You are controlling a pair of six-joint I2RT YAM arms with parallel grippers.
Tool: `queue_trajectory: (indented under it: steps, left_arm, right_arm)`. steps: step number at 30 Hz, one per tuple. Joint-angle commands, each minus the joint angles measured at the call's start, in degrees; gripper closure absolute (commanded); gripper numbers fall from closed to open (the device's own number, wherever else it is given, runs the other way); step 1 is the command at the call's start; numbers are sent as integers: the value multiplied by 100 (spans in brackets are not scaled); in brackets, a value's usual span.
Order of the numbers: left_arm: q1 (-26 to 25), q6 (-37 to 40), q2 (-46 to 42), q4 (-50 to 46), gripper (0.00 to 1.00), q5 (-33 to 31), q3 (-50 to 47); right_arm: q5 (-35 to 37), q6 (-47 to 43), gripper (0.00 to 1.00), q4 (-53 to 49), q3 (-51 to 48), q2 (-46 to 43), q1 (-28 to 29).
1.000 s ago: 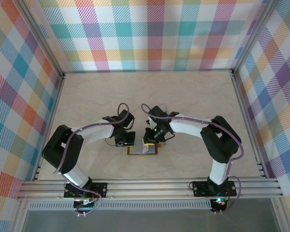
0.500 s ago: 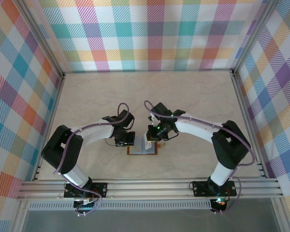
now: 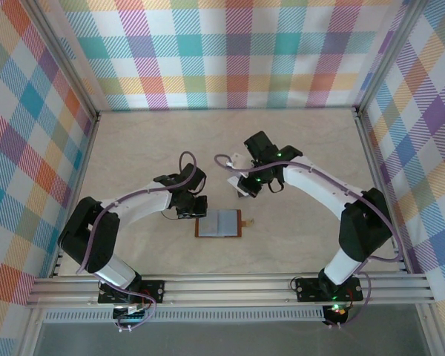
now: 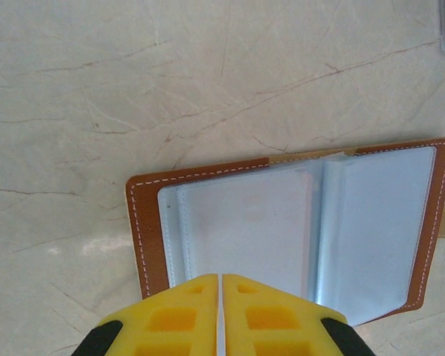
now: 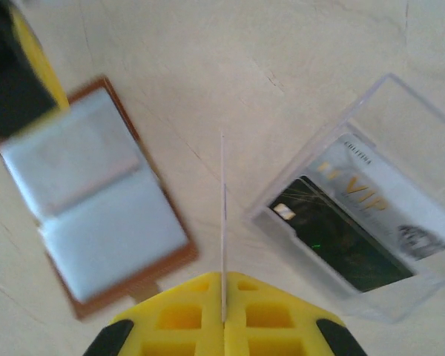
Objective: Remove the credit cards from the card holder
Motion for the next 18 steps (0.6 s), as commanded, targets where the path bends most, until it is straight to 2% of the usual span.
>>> queue_trajectory:
  steps: [1,4,9,18]
  left_arm:
    - [-9,58,-226,-50,90,-196,-114]
    - [12,79,-301,-54,90,-226,-185]
    - [53,92,-305,-102,90,-213,-213]
    - [116,138,-328,-239,90,-205,-197]
  right_arm:
    - [126,-2893,100,-325,311,51,-109]
    - [436,-3804,100,-660,758,427,-155]
    - [641,-4688,100,-1040,1468,1027,-237]
    - [907,-5131,100,-1917,2831,2148,-366]
